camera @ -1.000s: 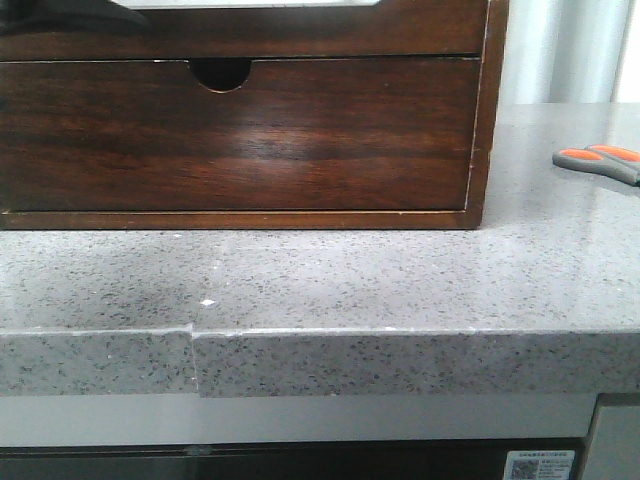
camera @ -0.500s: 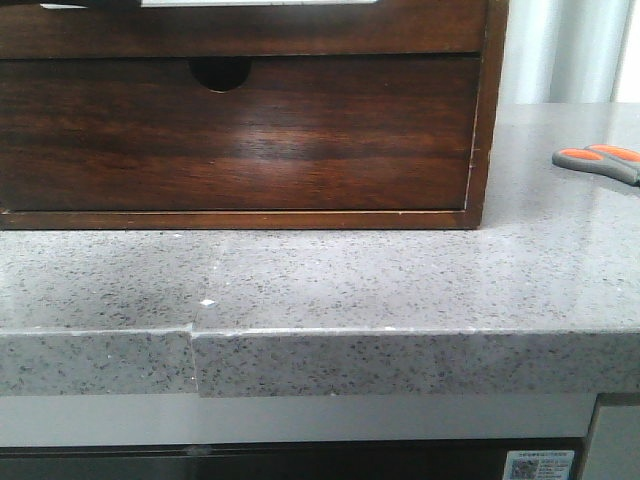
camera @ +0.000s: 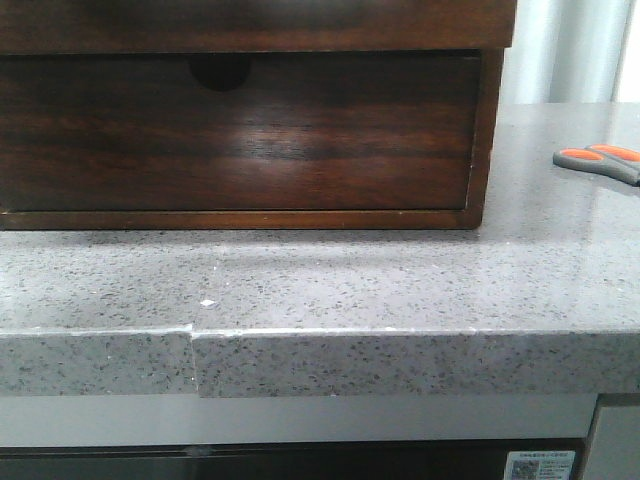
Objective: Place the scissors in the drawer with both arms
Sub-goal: 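Pull the drawer outward with the left gripper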
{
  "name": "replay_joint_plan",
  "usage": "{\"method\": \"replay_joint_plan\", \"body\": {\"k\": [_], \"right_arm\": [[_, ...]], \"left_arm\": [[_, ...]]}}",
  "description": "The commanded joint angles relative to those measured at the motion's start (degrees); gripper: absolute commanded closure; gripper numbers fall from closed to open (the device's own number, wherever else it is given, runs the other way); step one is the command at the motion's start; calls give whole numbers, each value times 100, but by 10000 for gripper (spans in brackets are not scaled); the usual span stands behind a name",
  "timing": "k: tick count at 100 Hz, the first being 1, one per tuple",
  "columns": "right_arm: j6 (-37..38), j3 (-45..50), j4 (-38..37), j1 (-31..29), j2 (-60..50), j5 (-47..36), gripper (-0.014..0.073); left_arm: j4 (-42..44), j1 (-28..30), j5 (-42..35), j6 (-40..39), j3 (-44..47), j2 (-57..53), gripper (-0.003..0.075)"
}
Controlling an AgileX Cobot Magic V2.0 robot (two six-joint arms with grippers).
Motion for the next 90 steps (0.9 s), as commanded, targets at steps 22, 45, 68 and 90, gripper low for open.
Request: {"method": "replay_joint_plan", "body": {"k": [22, 45, 68, 90], "right_arm": [[-21, -142, -27, -3, 50, -479, 662], [-21, -142, -27, -3, 50, -479, 662], [-21, -142, -27, -3, 50, -479, 662], [-21, -142, -27, -3, 50, -479, 662]], "left_arm": [[-405, -790, -546, -107, -282, -791, 742], [-486, -1362, -537, -107, -282, -1123, 742], [-552, -1603, -245, -107, -282, -1120, 741], [-552, -1603, 80, -107, -282, -1003, 655]]}}
